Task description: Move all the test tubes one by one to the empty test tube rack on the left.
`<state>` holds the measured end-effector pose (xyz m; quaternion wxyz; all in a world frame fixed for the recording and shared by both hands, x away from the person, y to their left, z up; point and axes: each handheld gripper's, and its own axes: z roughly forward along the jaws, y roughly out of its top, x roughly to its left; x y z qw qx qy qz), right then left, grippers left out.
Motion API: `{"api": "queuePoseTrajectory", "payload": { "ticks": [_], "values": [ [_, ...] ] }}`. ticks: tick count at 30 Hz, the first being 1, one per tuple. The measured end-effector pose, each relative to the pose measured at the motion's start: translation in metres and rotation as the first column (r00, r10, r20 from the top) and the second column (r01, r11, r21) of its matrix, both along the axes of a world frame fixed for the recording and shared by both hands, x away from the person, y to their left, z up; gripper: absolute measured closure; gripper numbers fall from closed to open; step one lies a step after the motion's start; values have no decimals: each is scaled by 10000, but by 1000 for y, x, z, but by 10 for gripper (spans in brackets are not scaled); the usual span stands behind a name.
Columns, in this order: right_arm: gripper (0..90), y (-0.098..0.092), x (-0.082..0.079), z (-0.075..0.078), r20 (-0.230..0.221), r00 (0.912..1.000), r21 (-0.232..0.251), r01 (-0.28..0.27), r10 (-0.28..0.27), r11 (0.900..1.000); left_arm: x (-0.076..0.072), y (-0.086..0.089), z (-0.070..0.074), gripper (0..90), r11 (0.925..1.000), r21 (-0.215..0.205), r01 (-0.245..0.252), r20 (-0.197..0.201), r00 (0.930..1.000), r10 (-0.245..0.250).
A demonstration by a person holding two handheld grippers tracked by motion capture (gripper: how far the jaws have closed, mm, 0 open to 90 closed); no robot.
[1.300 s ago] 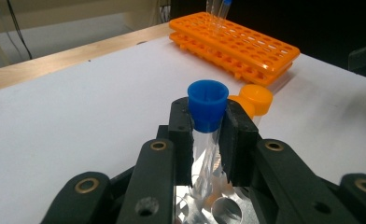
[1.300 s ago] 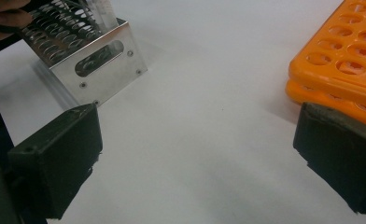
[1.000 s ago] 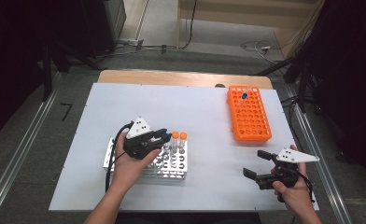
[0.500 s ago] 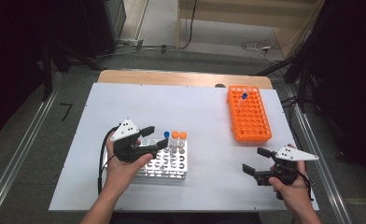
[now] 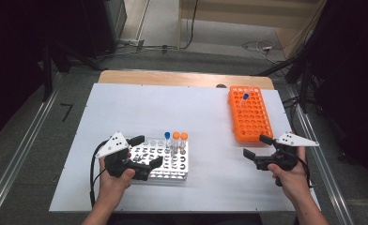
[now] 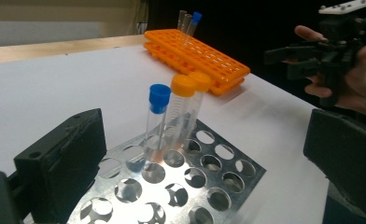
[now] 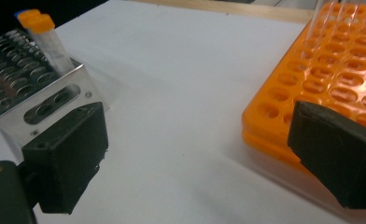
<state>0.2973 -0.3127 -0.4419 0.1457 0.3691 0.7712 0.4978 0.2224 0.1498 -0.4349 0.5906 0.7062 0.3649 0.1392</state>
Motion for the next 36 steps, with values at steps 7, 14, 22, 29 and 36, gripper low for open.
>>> {"api": "queuePoseTrajectory", "payload": {
  "ticks": [7,14,22,29,36],
  "values": [
    [0,3,29,5,8,9993,11,374,-374,9993,-8,5,0,0,10000,10,-45,26,10000,45],
    [0,8,61,12,32,9971,-196,759,-759,9969,-11,10,-3,0,9998,61,-163,-20,9999,163],
    [99,20,93,13,-104,9887,-519,1491,-1498,9875,-11,17,-8,0,9996,-251,-161,-222,9996,155],
    [181,27,123,9,-346,9812,-794,1866,-1898,9792,-12,17,-7,0,9995,-298,-98,-181,9998,92],
    [321,30,144,4,-715,9668,-943,2384,-2455,9666,-14,18,-6,0,9993,-379,-69,-161,9999,63]
  ]
}}
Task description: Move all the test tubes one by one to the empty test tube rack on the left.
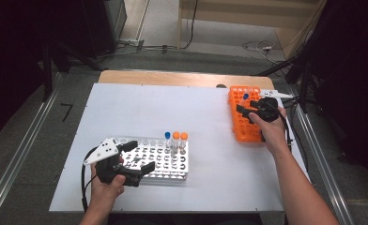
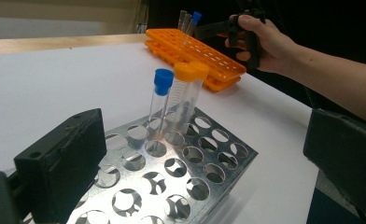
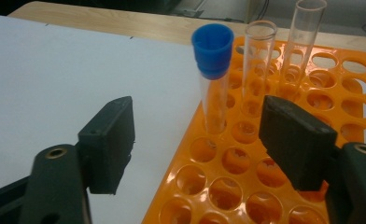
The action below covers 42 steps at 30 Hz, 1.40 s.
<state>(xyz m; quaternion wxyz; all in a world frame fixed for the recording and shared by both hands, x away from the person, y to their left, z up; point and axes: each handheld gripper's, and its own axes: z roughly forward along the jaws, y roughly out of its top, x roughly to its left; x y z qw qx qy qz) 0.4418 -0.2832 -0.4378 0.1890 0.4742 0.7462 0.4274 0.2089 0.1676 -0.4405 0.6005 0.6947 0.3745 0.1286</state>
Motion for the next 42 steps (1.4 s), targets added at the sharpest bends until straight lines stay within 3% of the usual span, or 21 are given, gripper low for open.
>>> {"api": "queuePoseTrajectory", "payload": {
  "ticks": [3,10,18,23,29,36,42],
  "values": [
    [365,1,7,-4,-86,9998,-30,197,-197,9998,0,2,0,0,10000,3,0,15,10000,0],
    [568,6,17,-9,-132,9988,-188,475,-477,9987,0,3,0,0,10000,-48,-51,29,10000,51],
    [739,15,26,-13,-249,9970,-917,714,-739,9932,0,3,0,0,10000,-31,-35,-57,10000,35],
    [748,17,27,-14,-30,9976,-1150,684,-692,9910,0,2,-1,0,10000,16,-4,-55,10000,4],
    [749,15,20,-3,444,9966,-938,727,-688,9929,-1,0,0,0,10000,-5,21,-20,10000,-21],
    [749,6,3,16,900,9949,-687,524,-461,9963,-2,-3,2,0,10000,42,33,79,10000,-34],
    [749,1,-19,19,992,9950,-496,162,-112,9986,-2,-6,3,0,9999,105,76,151,9999,-78]
  ]
}}
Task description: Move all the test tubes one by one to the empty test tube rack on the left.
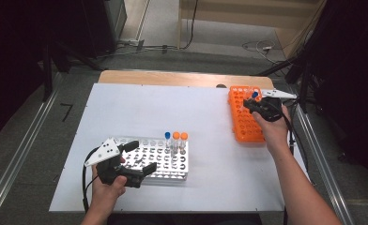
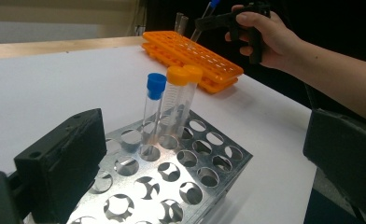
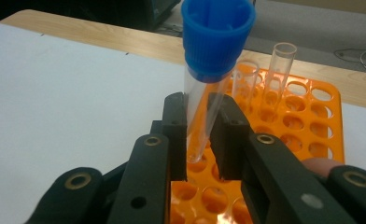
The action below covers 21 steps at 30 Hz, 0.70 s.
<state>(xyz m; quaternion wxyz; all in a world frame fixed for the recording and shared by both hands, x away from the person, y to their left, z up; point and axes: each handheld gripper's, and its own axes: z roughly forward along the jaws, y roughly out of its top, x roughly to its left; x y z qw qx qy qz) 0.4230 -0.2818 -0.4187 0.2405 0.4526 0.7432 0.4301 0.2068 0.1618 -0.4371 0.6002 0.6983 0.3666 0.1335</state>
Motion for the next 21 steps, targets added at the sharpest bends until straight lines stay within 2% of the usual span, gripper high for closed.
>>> {"api": "queuePoseTrajectory", "payload": {
  "ticks": [11,21],
  "values": [
    [749,-4,-41,-2,37,9976,443,-685,684,9967,1,-8,2,0,9999,120,124,85,9999,-125],
    [749,3,-76,-4,92,9903,433,-1388,1386,9894,3,-19,4,0,9994,194,284,137,9995,-287]
  ]
}}
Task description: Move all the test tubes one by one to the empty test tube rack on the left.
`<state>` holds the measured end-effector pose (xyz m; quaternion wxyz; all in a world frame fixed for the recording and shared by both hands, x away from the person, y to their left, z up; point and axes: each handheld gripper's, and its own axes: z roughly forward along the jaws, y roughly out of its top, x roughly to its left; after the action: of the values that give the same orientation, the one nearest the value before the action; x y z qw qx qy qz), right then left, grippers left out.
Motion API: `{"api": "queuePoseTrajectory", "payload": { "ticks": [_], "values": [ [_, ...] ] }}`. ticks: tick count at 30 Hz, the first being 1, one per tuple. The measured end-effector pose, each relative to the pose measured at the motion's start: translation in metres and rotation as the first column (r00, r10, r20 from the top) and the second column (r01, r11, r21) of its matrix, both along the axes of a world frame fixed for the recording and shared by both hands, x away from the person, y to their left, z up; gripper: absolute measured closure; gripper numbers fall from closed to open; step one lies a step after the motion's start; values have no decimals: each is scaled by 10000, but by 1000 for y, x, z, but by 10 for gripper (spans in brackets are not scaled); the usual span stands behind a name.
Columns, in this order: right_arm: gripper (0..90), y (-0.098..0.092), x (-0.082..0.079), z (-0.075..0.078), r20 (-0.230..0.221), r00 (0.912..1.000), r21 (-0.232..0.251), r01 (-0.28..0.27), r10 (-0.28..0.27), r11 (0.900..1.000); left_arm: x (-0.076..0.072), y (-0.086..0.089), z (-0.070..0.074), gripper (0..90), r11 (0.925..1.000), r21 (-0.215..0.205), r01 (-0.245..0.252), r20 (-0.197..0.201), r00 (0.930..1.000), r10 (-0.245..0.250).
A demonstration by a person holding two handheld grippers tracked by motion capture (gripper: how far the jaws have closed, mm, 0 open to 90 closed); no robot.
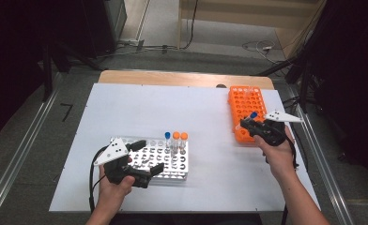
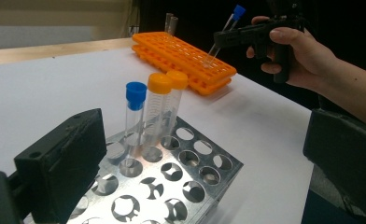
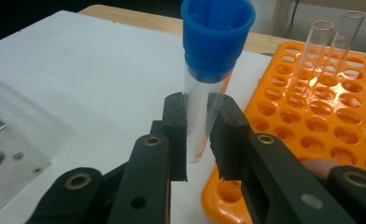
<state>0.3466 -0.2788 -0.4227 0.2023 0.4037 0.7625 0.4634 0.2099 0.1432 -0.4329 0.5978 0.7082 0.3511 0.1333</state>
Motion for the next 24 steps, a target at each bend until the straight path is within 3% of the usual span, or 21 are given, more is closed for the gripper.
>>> {"api": "queuePoseTrajectory", "payload": {
  "ticks": [14,24],
  "values": [
    [749,11,-48,-3,-45,9956,-13,-936,936,9956,6,-20,8,0,9992,41,397,181,9990,-398],
    [750,20,-83,-9,-227,9850,159,-1706,1709,9852,14,-47,15,0,9967,292,758,348,9964,-768]
  ]
}}
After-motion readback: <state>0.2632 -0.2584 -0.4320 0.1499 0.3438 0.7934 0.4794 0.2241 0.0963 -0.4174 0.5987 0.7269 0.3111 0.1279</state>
